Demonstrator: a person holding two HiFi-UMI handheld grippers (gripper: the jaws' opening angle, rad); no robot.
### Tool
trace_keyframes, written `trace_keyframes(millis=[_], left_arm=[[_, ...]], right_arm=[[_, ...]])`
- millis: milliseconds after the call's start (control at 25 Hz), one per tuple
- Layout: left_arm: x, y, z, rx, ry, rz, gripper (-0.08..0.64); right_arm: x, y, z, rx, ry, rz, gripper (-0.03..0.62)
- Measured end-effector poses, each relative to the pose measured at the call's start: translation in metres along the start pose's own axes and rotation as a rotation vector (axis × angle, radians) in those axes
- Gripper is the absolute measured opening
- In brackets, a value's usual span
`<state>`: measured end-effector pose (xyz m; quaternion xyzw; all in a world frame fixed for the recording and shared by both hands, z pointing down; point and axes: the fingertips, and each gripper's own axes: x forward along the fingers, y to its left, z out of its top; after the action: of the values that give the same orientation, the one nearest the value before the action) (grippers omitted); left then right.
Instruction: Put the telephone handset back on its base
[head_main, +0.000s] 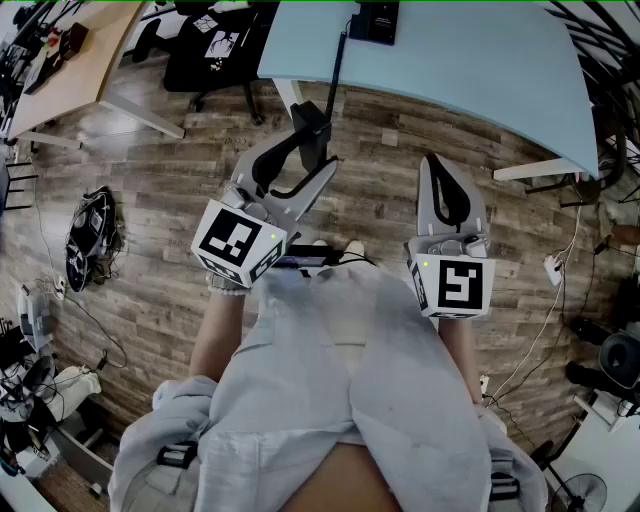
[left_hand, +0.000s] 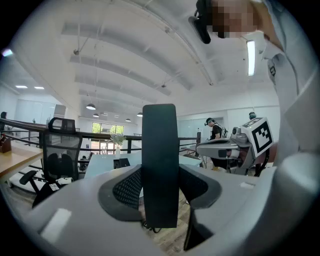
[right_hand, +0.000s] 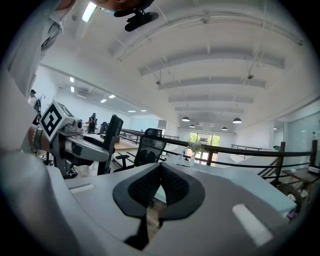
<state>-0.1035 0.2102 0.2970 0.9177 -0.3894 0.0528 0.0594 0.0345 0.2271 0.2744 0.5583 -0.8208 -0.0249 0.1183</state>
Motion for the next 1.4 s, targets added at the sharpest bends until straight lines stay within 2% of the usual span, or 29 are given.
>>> trace_keyframes(millis=[600, 840, 1120, 1400], left_arm=[[0.007, -0.009, -0.002, 0.007, 0.009, 0.006, 0.224], [0.010, -0.017, 0.000, 0.011, 0.008, 0.024, 0.224], [0.015, -0.029, 0.004, 0.015, -0.003, 0.057, 0.224], [0.022, -0.041, 0.003, -0.017, -0.018, 0.089, 0.224]], right_arm=[[-0.003, -0.005, -0.002, -0.003, -0.003, 0.019, 0.006], [-0.007, -0.015, -0.004, 0.043, -0.024, 0.038, 0.006], [-0.014, -0.031, -0.008, 0.037, -0.028, 0.052, 0.006], [-0.021, -0.043, -0.015, 0.027, -0.022, 0.086, 0.006]])
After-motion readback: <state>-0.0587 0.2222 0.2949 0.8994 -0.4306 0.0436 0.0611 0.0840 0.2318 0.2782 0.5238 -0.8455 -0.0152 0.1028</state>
